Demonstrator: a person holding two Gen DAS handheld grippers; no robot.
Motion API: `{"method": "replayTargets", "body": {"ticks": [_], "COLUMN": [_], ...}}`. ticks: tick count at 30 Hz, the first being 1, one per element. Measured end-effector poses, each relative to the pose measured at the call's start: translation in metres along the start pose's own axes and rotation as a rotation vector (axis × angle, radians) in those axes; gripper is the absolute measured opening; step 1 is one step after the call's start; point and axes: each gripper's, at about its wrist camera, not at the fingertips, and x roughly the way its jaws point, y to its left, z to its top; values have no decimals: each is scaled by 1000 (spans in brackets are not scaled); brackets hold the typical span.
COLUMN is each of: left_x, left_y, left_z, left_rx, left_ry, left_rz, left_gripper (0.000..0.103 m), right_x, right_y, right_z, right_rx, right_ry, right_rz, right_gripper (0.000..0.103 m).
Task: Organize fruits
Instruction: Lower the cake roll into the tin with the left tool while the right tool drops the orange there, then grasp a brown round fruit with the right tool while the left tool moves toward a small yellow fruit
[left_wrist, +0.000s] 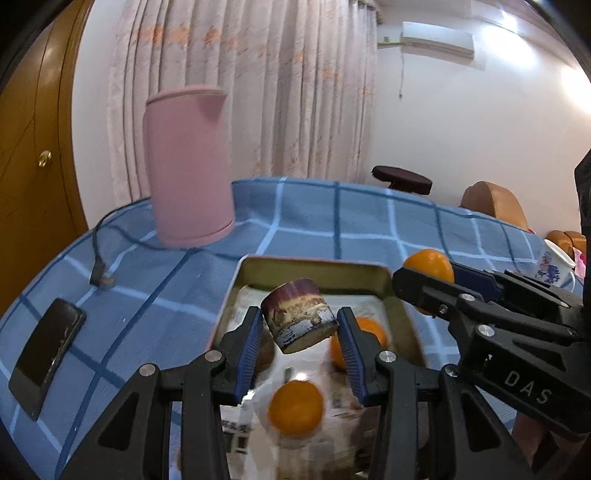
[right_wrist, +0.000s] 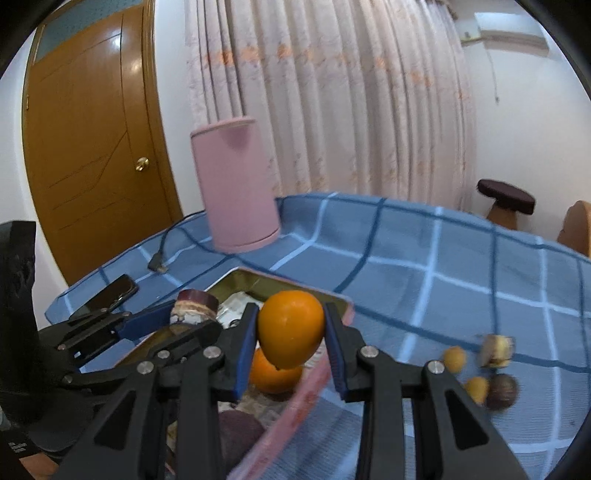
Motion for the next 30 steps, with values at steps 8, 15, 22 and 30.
{"method": "replayTargets", "body": {"ticks": [8,15,22,30], "left_x": [8,8,-6,-14], "left_y": [12,6,-7,-37], "left_z": [-11,-13,-8,-1], "left_rx": [-18,10,31,71], "left_ry": [56,78,42,18], "left_rz": [-6,-20,-31,-72], "left_gripper": [44,48,72,72], "right_x": [23,20,-4,-53], "right_y": [17,24,17,-26], "right_z": [-6,-9,-7,-12], "right_rx": [-27,-52,-53,-57], "right_ry": [73,78,22,-64], "right_rz": [95,120,88,-72], "right_gripper": [40,57,71,82]}}
